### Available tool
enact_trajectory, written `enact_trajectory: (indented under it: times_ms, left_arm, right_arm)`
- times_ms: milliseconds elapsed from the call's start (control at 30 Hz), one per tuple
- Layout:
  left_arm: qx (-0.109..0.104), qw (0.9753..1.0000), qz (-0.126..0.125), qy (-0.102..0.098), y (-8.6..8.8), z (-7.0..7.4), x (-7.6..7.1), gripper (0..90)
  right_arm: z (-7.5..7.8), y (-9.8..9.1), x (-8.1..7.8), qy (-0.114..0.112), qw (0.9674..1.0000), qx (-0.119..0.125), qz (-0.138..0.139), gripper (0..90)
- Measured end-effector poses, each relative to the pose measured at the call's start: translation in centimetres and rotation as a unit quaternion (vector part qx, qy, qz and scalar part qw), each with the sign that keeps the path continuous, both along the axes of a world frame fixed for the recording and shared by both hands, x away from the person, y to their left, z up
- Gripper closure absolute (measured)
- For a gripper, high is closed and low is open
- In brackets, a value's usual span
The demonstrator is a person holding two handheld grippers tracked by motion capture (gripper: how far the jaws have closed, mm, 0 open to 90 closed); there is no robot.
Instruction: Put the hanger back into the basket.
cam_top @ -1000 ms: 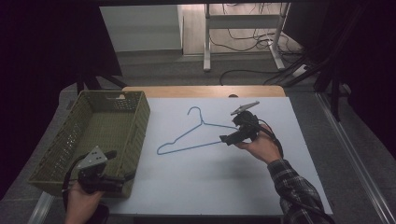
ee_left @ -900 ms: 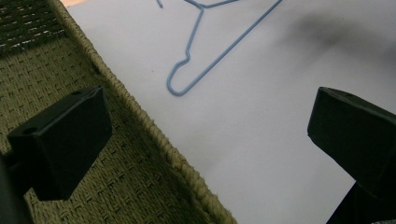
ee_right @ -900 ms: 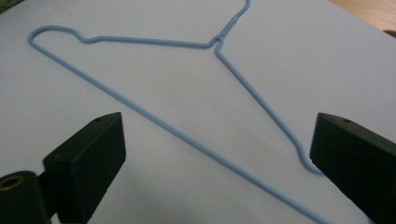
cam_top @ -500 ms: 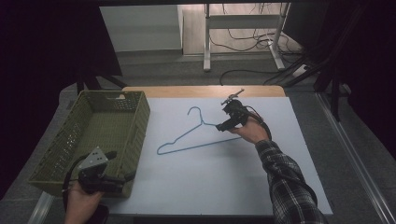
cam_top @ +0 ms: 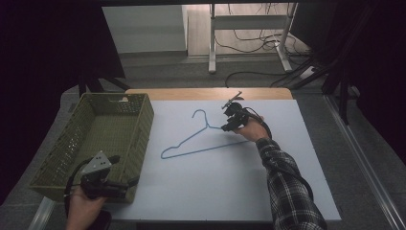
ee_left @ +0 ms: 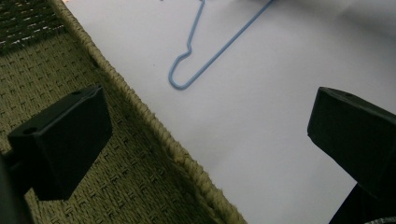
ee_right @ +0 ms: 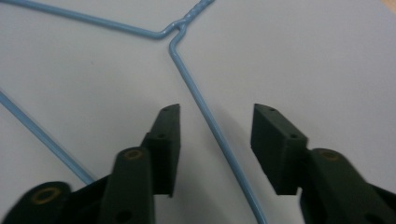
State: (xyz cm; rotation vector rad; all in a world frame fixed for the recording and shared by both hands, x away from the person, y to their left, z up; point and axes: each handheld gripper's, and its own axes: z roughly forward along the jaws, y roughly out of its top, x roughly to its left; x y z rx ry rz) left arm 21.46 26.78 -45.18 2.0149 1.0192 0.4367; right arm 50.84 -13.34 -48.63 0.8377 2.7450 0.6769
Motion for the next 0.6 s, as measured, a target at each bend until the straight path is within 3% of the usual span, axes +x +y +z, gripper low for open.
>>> enact_trajectory:
  times_ms: [100,600]
  left_arm:
    - [0.003,1.0000,0.000,0.001,0.0,-0.1,0.0,0.1]
    - [0.015,0.9999,-0.003,0.003,-0.3,-0.2,0.0,0.2]
  right_arm:
    - [-0.8,0.1,0.6,0.002,0.9998,-0.010,0.018,63.6]
    - [-1.8,-0.1,1.7,0.012,0.9976,-0.014,0.067,79.2]
